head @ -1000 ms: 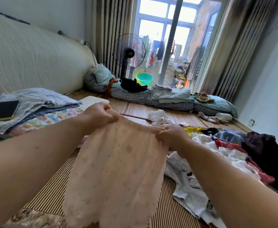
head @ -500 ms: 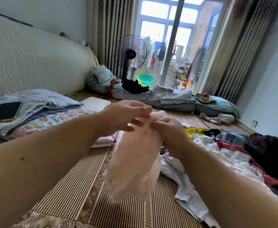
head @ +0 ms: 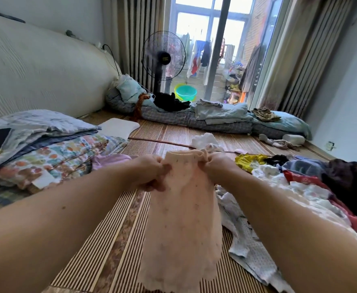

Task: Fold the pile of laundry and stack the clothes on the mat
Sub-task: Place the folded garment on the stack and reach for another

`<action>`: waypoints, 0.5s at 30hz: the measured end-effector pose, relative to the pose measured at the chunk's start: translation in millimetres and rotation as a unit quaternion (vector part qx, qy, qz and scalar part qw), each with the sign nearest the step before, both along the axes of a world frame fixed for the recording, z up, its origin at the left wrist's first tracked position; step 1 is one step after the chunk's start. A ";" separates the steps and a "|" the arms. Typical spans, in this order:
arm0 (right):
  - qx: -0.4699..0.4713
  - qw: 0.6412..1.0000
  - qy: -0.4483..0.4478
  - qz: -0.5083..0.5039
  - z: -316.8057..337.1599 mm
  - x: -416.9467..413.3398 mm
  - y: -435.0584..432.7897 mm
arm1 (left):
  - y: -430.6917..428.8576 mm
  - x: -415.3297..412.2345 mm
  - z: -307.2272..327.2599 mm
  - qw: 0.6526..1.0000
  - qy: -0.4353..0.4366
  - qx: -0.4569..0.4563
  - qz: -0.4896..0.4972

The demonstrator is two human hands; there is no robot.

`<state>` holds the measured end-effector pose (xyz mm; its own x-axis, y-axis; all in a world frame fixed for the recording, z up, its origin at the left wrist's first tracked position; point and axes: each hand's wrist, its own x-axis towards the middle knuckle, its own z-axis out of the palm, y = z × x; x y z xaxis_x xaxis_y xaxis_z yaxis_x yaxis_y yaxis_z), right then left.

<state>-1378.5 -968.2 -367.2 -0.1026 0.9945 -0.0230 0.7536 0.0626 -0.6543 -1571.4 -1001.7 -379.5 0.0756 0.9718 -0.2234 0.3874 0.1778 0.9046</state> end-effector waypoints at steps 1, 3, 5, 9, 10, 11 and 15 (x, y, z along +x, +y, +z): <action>-0.012 0.999 0.030 -0.002 -3.5 -1.5 6.5 | 4.4 1.7 -0.3 0.996 0.070 0.046 0.014; -0.016 0.993 0.119 -0.005 -6.5 -5.6 15.8 | 11.9 0.9 -0.1 0.956 0.244 0.158 0.024; 0.035 0.986 0.161 0.010 -8.1 -10.1 28.6 | 17.7 -2.3 -0.3 0.924 0.299 0.235 0.042; 0.122 0.963 0.237 0.050 -14.1 -14.2 27.9 | 17.6 -13.3 -13.0 0.913 0.268 0.300 0.066; 0.134 0.959 0.241 0.066 -19.5 -12.3 23.6 | 14.9 -16.6 -19.0 0.911 0.265 0.310 0.060; 0.135 0.957 0.244 0.084 -27.2 -10.3 18.1 | 10.7 -19.3 -26.0 0.910 0.262 0.316 0.052; 0.065 0.965 0.207 0.151 -79.4 4.5 -11.0 | -19.1 -23.1 -67.8 0.919 0.270 0.288 0.001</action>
<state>-1374.0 -979.2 -446.6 -0.3610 0.9097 0.2053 0.3648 0.3403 -0.8667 -1594.5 -1020.8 -447.3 0.1032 0.9407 0.3231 0.8078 -0.2688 0.5246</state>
